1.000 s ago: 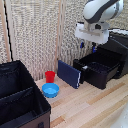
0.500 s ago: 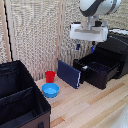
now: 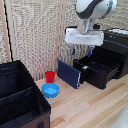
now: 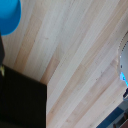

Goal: Gently grip the air fryer handle with your gripper and kindly pull it open by sliding your gripper away from the base. Gradually bring your gripper in line with the blue bowl and gently capture it, without tightening your grip too much. Securely place the blue bowl inside the opened air fryer with a steady position. Liberate your robot's gripper, and withdraw your gripper from the proximity of the air fryer.

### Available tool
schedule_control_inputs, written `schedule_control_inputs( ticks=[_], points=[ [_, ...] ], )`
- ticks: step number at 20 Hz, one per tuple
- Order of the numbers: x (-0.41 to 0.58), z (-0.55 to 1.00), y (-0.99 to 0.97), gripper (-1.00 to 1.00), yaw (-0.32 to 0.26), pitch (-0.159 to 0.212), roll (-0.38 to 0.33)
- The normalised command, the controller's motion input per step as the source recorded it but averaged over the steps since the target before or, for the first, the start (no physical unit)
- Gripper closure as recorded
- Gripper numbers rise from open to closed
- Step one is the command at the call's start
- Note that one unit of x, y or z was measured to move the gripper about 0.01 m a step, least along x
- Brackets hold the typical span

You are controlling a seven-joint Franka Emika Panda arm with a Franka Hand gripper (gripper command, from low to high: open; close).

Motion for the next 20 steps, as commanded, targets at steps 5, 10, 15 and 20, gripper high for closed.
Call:
schedule_control_inputs(
  ticks=[5, 10, 15, 20],
  points=[
    [0.083, -0.20, 0.52, -1.00, 0.186, -0.019, 0.032],
    [0.117, -0.27, 0.59, -1.00, 0.160, -0.047, 0.003],
    [0.176, -0.29, 0.61, -1.00, 0.140, -0.061, -0.003],
    [0.169, -0.35, 0.39, -1.00, 0.115, -0.046, -0.117]
  ],
)
